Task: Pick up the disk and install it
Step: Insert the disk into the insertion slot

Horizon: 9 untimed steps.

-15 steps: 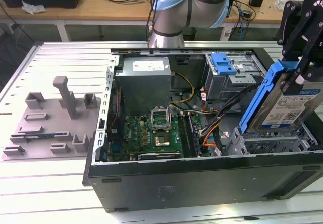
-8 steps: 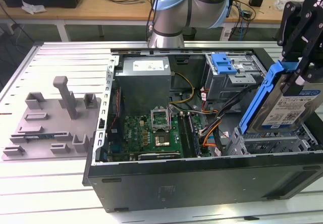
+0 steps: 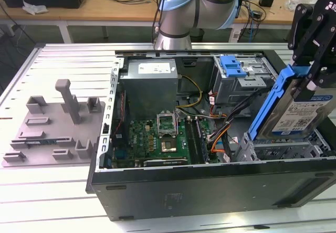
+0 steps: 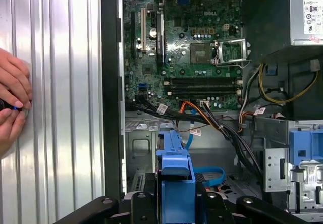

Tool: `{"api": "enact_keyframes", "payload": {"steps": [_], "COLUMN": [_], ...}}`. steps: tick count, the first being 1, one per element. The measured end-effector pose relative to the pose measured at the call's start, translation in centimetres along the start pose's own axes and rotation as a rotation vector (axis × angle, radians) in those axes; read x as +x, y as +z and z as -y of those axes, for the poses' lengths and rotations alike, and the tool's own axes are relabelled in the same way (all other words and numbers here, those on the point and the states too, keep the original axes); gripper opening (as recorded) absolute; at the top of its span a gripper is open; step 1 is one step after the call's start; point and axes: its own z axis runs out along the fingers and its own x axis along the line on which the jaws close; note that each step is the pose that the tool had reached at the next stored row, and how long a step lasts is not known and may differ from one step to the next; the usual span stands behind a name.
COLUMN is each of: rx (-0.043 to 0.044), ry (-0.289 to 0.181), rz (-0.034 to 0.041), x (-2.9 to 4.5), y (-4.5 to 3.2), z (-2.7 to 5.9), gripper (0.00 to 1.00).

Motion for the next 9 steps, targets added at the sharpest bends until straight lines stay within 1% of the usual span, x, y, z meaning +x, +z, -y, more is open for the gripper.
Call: {"api": "enact_keyframes", "payload": {"steps": [6,9], "rx": [0.0,0.0], "ry": [0.0,0.0], "rz": [0.0001,0.0], "x": [0.0,0.01], "y": [0.31,0.65], "z": [0.0,0.01], "gripper": [0.36,0.36]}}
